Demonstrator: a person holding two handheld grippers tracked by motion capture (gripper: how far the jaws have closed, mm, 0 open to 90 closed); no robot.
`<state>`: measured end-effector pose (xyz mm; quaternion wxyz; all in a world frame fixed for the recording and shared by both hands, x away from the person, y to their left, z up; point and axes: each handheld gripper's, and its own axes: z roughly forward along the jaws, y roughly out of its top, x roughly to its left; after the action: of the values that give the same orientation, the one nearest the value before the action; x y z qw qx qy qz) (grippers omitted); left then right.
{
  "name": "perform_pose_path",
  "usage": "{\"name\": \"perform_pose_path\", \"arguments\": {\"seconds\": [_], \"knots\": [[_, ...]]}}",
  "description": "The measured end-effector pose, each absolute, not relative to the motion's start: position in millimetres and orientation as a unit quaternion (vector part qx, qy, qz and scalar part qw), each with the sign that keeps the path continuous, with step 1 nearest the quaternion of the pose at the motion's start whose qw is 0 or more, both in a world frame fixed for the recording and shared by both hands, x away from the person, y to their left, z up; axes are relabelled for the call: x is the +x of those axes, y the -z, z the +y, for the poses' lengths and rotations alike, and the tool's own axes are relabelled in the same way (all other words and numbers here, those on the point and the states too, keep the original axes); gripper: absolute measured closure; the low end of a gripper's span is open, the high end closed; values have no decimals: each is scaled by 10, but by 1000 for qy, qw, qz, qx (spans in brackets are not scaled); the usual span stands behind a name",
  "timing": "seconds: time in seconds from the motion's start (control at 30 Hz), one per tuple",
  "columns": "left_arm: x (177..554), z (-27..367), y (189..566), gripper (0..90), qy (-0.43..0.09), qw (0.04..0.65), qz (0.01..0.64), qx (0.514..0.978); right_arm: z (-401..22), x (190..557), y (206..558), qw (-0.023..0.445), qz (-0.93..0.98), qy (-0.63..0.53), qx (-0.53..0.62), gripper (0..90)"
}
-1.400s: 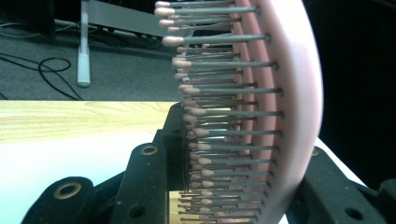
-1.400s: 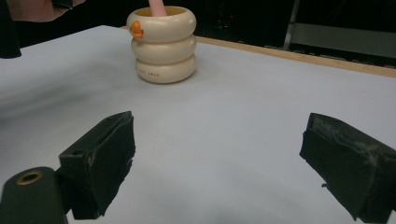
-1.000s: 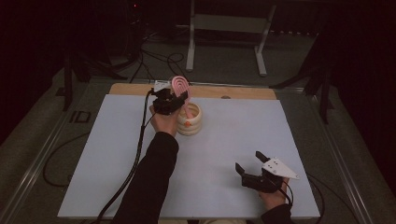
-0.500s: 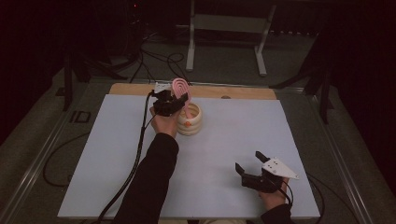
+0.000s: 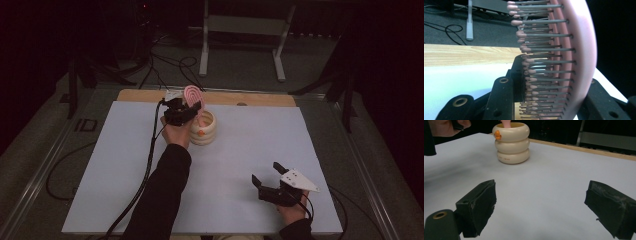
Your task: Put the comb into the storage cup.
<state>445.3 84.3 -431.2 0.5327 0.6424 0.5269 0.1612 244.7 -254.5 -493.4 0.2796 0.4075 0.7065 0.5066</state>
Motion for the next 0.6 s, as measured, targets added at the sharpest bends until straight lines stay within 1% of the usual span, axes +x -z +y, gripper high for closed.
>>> {"name": "perform_pose_path", "arguments": {"seconds": [0.23, 0.6], "knots": [[4443, 817, 4345, 645, -161, 530, 526, 645, -2549, 2448, 4934, 281, 706, -507, 407, 93], [4428, 872, 4392, 644, -153, 538, 535, 633, -2541, 2446, 4935, 280, 707, -506, 408, 93]]}}
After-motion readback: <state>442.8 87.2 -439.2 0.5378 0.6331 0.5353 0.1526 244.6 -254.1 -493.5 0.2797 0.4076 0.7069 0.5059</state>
